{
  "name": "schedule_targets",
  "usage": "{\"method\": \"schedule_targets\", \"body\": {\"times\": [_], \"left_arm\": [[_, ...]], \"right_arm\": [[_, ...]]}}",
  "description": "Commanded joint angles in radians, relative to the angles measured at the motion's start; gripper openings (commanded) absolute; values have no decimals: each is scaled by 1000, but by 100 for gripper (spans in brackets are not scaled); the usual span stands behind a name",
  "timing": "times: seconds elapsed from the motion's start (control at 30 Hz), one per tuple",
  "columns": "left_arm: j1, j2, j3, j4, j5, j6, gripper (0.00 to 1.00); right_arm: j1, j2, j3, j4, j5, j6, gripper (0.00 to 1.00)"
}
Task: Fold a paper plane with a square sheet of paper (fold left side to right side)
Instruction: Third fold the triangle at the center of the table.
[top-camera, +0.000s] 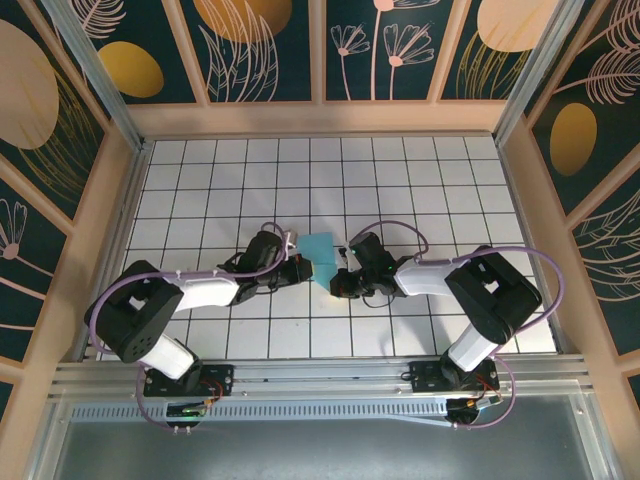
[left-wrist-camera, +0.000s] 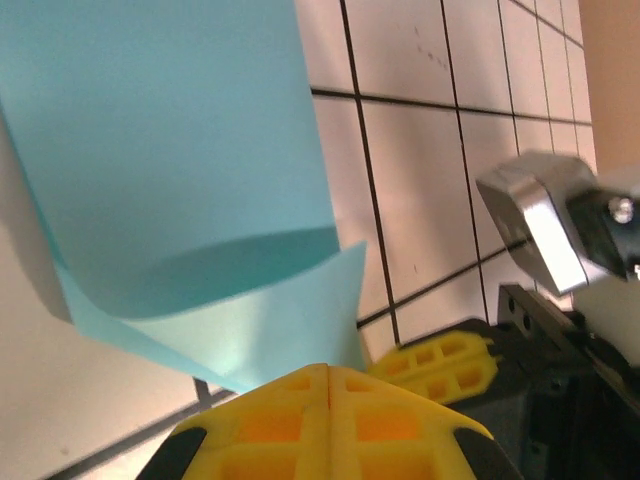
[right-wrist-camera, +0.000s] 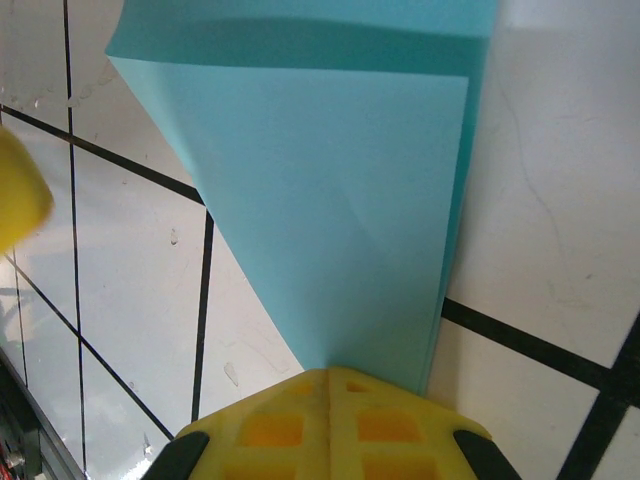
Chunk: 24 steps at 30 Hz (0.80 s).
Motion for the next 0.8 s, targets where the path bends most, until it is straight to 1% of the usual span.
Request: {"method": "schedule_targets", "body": {"times": [0.0,0.3,0.4,0.43,0.77], "left_arm": [[-28,10,-13,88,42,-29,0],[-61,141,41,164,39,-69,0],[-68,158,55,185,39,-79,0],[-69,190,57,194,36,-84,0],[-76,230,48,185,7,-98,0]], "right_arm": [[-5,57,-28,-124,61,-22,0],[-2,64,-28,-142,74,-23,0],[-2,66,-23,-149,80,-25,0],[-2,69,-23,-148,79,-25,0],[-1,79,-23,-155,87,-26,0]]}}
